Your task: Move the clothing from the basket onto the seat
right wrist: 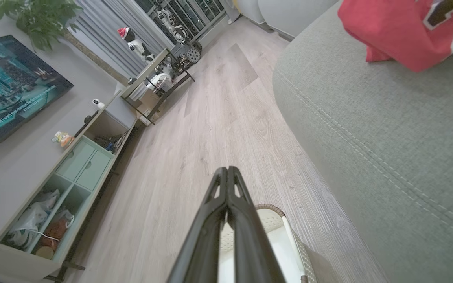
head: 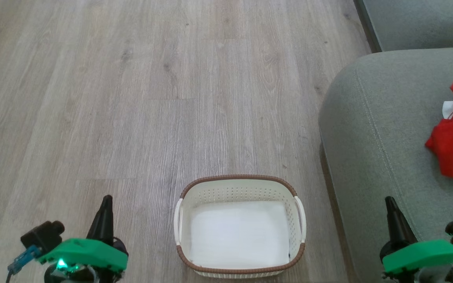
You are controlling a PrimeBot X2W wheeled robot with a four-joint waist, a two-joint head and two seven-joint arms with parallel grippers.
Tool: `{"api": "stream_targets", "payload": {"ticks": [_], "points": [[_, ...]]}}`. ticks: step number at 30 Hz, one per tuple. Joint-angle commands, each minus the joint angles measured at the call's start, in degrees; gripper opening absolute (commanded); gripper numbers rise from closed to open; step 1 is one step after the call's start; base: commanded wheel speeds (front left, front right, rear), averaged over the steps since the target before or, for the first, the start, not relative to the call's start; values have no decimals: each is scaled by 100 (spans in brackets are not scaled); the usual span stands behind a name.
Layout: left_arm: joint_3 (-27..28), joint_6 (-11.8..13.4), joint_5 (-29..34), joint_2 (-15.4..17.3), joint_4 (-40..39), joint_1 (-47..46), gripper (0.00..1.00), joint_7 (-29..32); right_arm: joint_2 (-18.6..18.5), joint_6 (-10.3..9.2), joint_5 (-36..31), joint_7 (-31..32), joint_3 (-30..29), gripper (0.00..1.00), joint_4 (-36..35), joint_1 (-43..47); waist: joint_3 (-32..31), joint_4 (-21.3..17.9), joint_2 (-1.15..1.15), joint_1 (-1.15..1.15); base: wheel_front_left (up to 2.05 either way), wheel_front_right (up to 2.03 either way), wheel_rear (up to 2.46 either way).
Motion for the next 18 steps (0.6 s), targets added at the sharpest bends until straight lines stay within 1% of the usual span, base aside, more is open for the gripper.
{"api": "stream_targets", "payload": {"ticks": [1,18], "points": [[144,-35,-154,8,-215,-330,0,22,-11,0,137,43,-20,0,-159,-336,1,-1,0,0,0,0,0],[353,-69,-1204,-21,-266,-384,0,303,67,0,1059,321,-141,0,-108,-497,11,-24,0,0,0,0,0]]}}
